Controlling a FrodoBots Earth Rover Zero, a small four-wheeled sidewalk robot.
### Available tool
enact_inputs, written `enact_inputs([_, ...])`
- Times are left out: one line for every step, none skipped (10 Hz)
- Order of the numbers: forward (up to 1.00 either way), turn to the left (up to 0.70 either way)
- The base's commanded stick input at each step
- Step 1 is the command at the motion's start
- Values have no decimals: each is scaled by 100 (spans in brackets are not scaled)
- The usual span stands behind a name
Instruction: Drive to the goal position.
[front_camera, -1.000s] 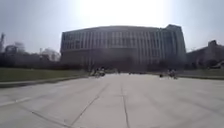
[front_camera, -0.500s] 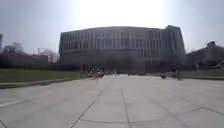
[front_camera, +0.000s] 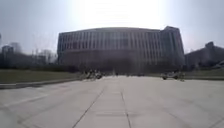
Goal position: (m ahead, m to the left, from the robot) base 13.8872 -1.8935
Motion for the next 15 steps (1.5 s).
enact_inputs([100, 0])
enact_inputs([100, 0])
enact_inputs([100, 0])
enact_inputs([100, 0])
enact_inputs([100, 0])
enact_inputs([100, 0])
enact_inputs([100, 0])
enact_inputs([100, 0])
enact_inputs([100, 0])
enact_inputs([100, 0])
enact_inputs([100, 0])
enact_inputs([100, 0])
enact_inputs([100, 0])
enact_inputs([100, 0])
enact_inputs([100, 0])
